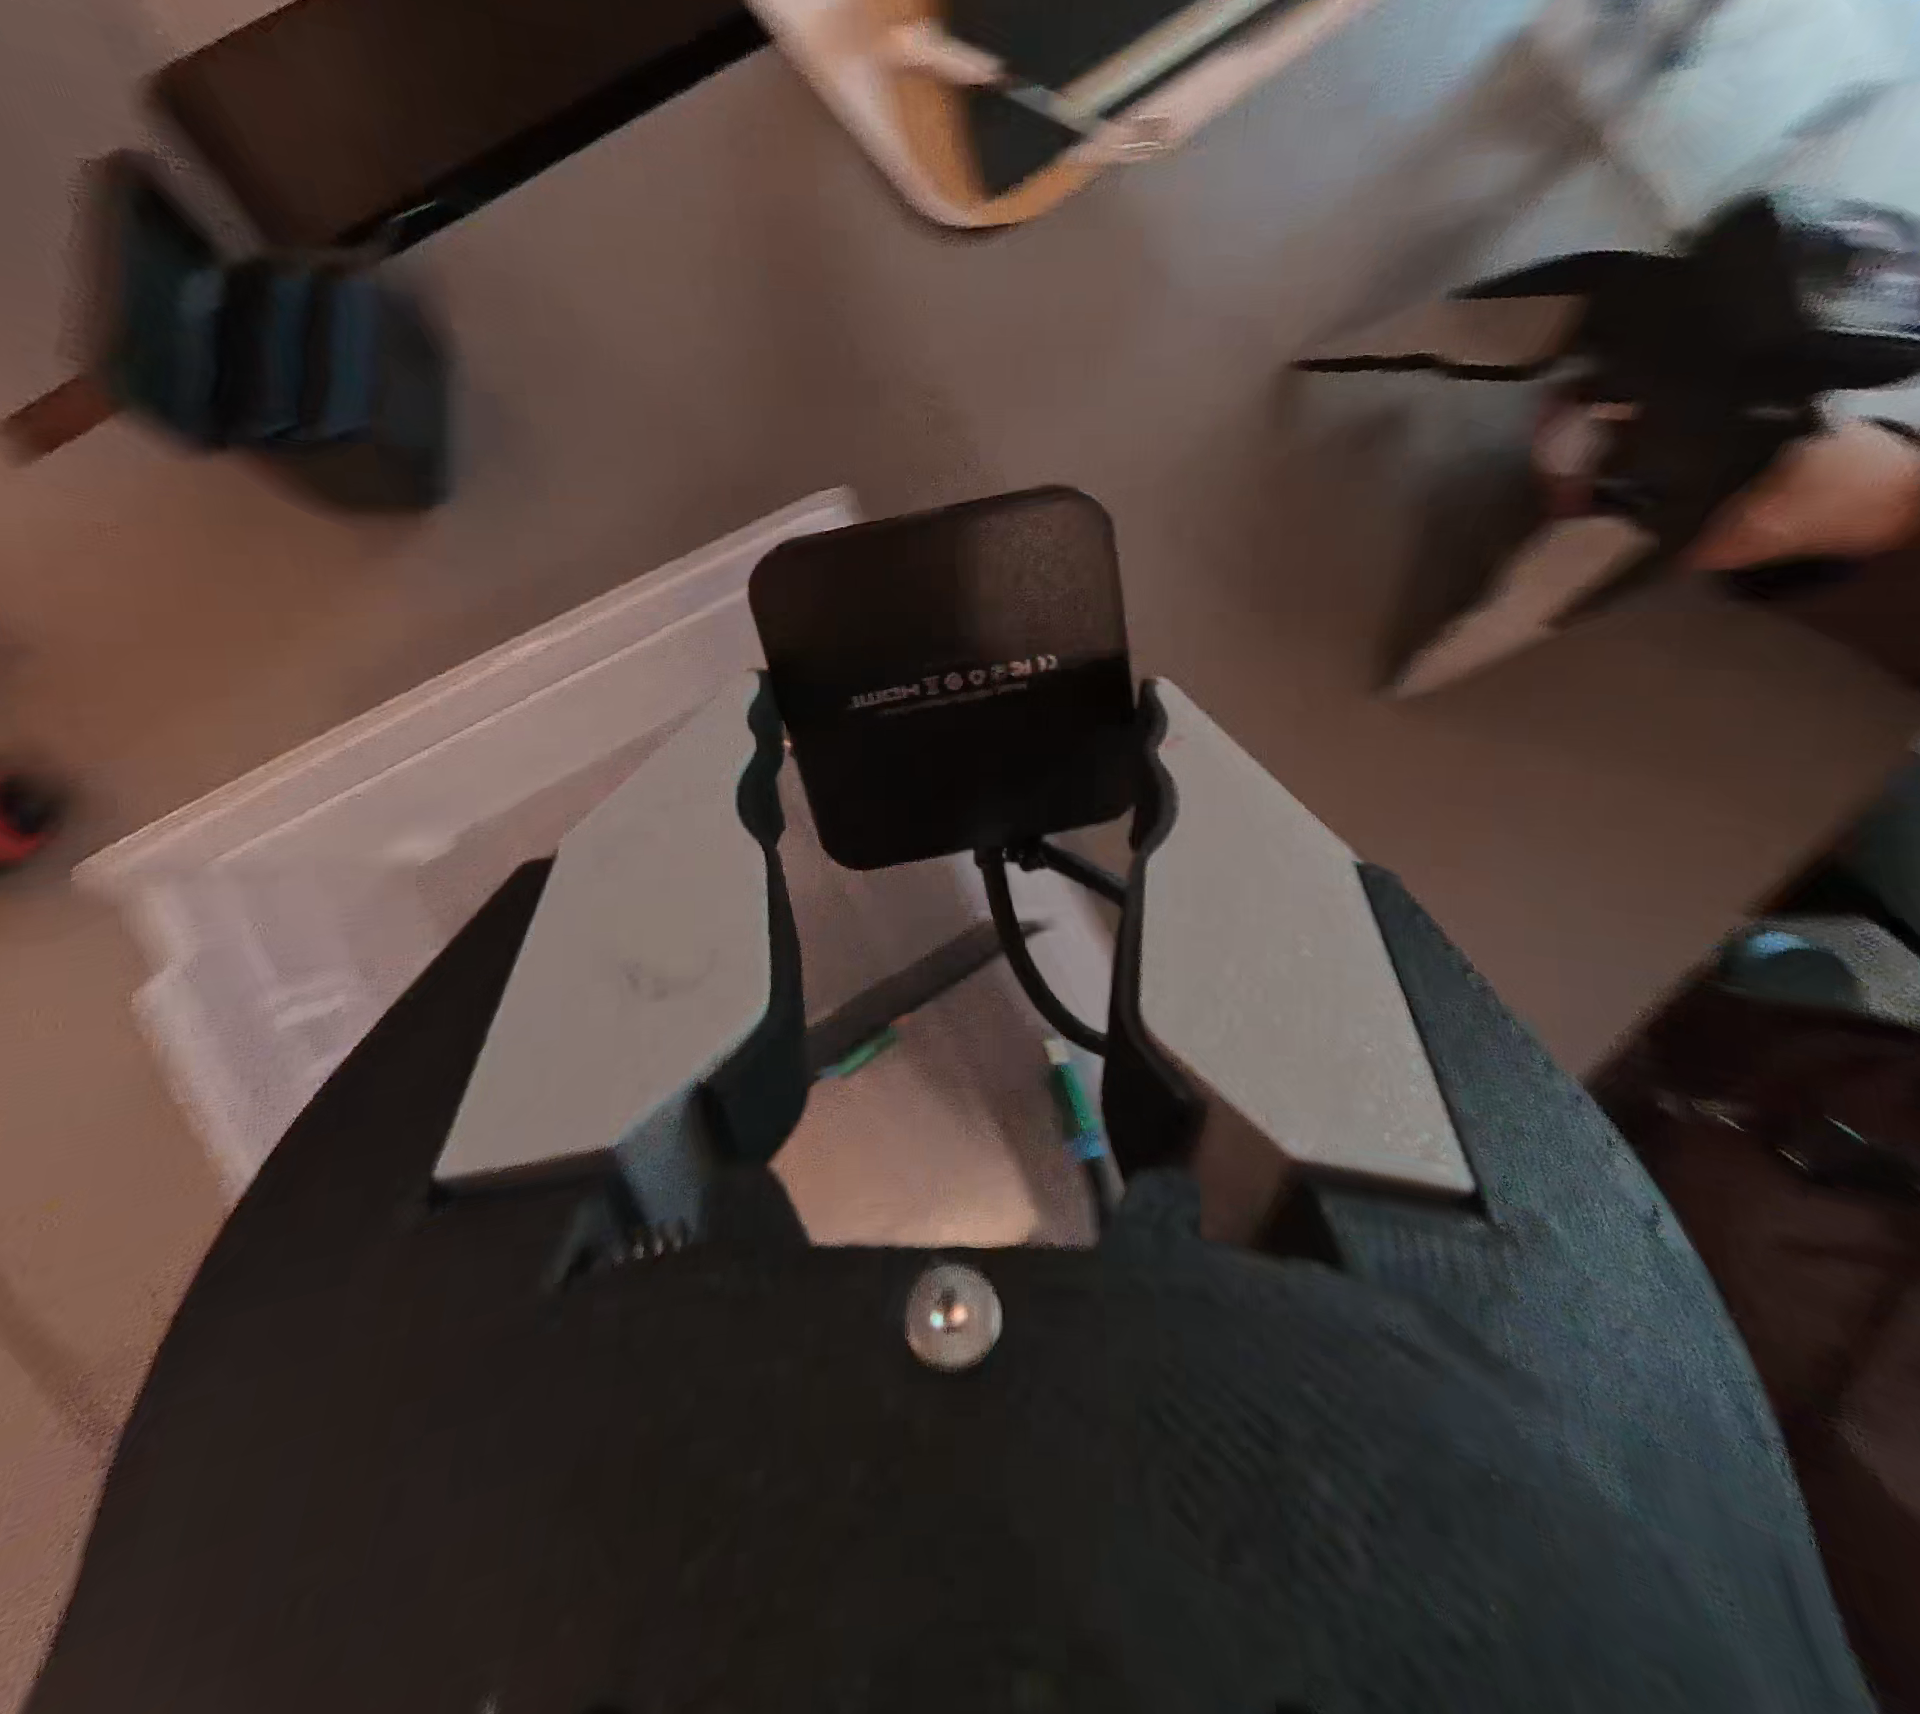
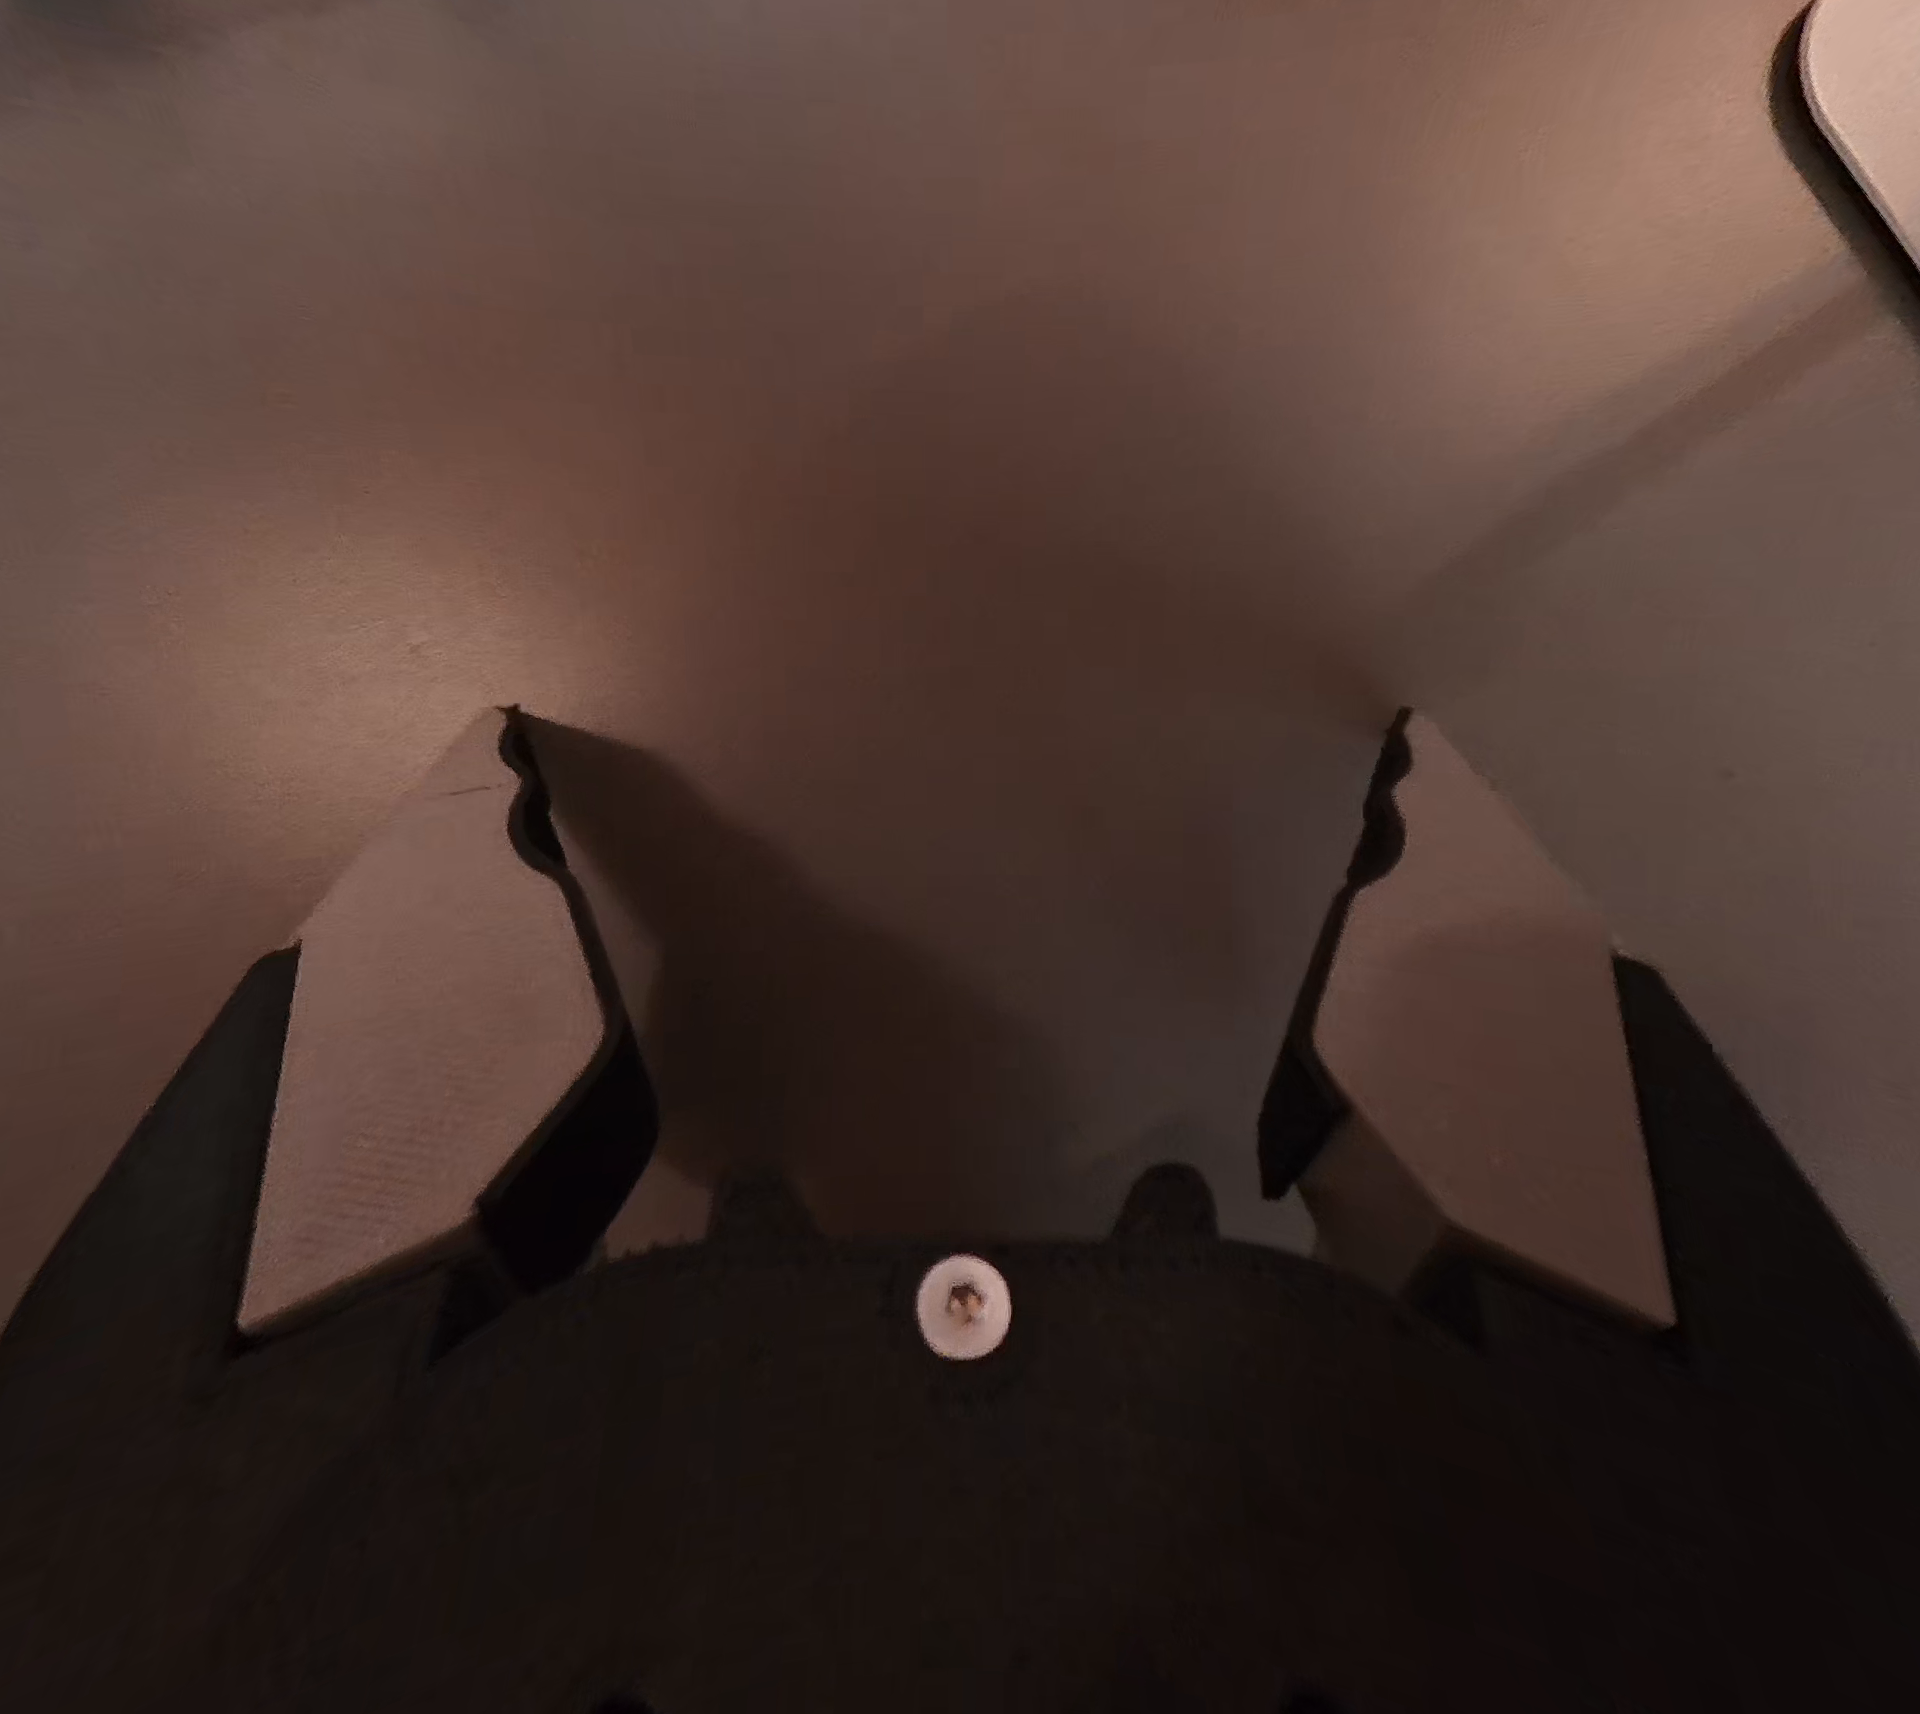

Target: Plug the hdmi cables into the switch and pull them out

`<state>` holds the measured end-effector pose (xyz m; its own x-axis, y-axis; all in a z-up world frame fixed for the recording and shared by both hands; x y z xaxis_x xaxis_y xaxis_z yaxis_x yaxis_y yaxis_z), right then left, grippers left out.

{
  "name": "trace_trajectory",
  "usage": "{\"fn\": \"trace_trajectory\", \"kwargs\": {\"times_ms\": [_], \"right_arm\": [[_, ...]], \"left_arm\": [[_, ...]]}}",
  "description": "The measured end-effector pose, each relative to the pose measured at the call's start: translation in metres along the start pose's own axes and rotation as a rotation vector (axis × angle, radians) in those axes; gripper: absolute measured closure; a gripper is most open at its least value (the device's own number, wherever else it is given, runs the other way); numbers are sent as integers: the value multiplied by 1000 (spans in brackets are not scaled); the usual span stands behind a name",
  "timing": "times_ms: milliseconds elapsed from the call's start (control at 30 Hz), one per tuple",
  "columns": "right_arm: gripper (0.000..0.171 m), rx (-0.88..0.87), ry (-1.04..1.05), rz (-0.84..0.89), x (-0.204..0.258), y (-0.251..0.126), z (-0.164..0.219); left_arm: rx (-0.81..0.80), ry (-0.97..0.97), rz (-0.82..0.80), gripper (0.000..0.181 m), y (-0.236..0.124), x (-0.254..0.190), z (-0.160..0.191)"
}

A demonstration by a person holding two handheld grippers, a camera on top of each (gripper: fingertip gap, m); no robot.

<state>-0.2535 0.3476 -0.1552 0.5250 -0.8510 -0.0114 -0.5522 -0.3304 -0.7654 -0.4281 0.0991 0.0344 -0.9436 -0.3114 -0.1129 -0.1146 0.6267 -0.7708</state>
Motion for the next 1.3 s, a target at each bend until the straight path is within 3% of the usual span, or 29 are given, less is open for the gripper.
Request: {"fn": "trace_trajectory", "kwargs": {"times_ms": [33, 100, 133, 333, 600, 700, 800, 833, 967, 1200, 1300], "right_arm": [[29, 8, -13, -13, 2, -2, 0], [64, -17, -76, -83, 11, -10, -4], [73, -62, -113, -95, 16, -17, -7], [90, -461, -405, -133, 57, -71, -24], [109, -576, -568, -180, 95, -90, -24], [146, -533, -670, -168, 106, -85, -20], [152, -449, -710, -154, 110, -79, -18], [161, -438, -699, -159, 108, -77, -18], [161, -411, -548, -256, 88, -73, -19], [161, -403, -317, -348, 45, -59, -13], [161, -319, -266, -375, 35, -44, -7]], "left_arm": [[-10, 31, 75, 115, 2, -18, -2], [-10, 96, 261, 115, 5, -54, -1], [12, 127, 343, 115, 8, -70, 1], [253, 162, 628, 115, 40, -119, 20], [445, 207, 761, 115, 96, -148, 39], [465, 195, 827, 116, 110, -155, 41], [507, 186, 804, 118, 121, -157, 45], [489, 162, 782, 119, 123, -156, 44], [371, 104, 703, 118, 115, -141, 34], [84, 85, 406, 117, 52, -110, 28], [-30, 96, 333, 114, 16, -103, 39]]}}
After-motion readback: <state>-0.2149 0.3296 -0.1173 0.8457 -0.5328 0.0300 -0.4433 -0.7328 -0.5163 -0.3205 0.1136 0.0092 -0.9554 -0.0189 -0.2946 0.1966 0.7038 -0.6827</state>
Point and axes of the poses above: each gripper's, where its closed fingertips meet, y out along the fingers, z out of its underside, x = y × z across the jaws, the point moved 10 cm from there along -y, back along the fingers, and after that the axes turned 1 degree about x, right-handed, at the moved point
